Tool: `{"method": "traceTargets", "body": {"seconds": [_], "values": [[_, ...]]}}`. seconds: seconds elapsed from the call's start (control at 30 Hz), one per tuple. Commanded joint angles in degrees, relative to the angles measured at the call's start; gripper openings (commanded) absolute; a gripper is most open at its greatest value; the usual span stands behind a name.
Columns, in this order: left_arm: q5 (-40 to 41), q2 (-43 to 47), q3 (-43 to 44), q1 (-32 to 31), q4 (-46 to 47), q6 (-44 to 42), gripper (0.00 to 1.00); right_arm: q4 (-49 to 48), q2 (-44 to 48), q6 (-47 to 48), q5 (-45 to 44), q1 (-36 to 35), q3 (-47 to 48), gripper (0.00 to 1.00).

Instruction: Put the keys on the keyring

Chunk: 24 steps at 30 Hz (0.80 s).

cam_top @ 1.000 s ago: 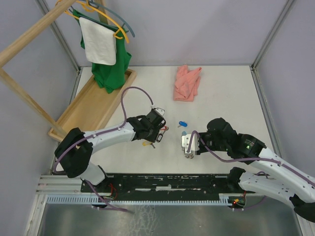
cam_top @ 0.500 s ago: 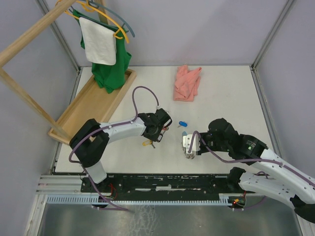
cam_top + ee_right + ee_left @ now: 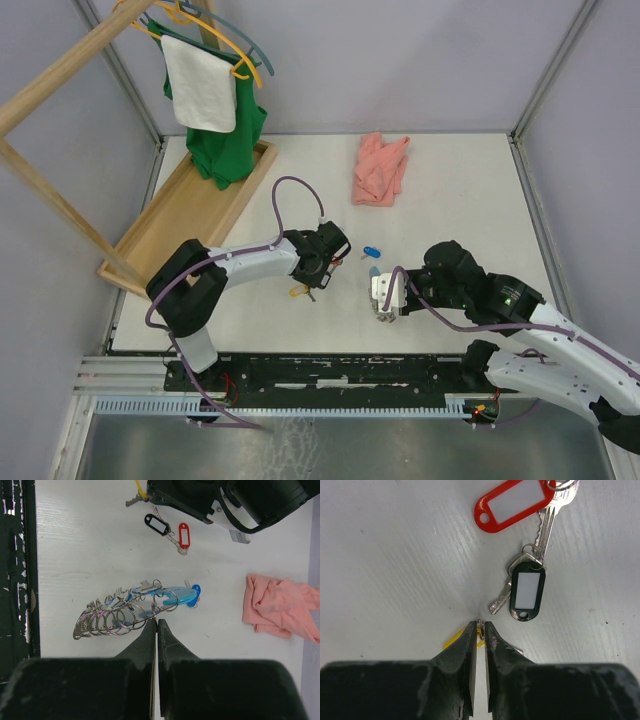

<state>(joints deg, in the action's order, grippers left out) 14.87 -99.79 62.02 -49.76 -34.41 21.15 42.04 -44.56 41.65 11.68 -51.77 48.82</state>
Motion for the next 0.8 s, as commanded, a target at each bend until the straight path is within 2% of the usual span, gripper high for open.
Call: {"method": "traceTargets", "body": {"seconds": [0.0,0.2,0.37,0.77], "values": [[0.37,-0.17,1.78,-0.16,-0.74,-0.41,0.15,-3.60,1.14,-0.52,-0.38,-0.47,0.23,0.01],[0.44,0.85,1.50,-0.17,-0.96,-0.37,0.03,-3.56,1.22,-0.52,-0.45,-0.53,0.22,0.01],[0.64,4.59,-1.31,-0.02,1.22,-0.46,0.03,-3.68,1.16,-0.54,-0.63,-0.53,0.31,0.01],[-0.33,22.18,-14.56,1.43,15.22,-1.38,0.03,-3.94,0.75,-1.17,-0.98,-0.50,0.75,0.01]]}}
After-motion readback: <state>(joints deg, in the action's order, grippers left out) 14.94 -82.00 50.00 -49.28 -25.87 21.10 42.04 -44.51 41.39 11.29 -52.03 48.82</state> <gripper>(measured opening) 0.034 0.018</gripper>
